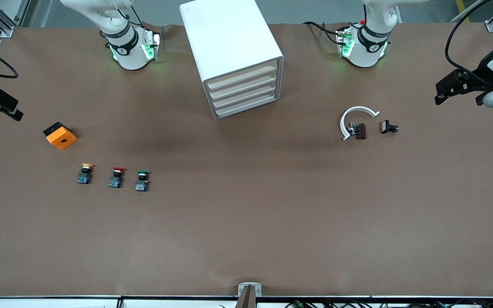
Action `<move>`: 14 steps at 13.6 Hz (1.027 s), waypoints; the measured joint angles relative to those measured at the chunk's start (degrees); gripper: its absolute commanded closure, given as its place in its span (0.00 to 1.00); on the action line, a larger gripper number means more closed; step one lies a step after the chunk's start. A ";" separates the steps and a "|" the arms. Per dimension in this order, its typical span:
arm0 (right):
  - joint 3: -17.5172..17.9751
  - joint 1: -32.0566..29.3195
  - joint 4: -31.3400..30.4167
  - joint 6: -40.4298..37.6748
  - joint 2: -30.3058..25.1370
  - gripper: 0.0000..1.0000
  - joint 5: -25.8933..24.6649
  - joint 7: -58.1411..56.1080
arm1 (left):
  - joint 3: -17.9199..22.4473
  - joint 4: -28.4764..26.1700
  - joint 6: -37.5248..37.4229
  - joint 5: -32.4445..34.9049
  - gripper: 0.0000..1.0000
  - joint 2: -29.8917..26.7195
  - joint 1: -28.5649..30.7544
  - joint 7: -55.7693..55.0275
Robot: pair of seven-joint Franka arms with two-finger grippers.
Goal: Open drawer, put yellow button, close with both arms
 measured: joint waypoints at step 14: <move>-0.15 -0.02 0.01 0.07 0.01 0.00 0.00 0.01 | -0.35 -0.96 4.05 -0.84 0.00 11.03 -0.66 -4.01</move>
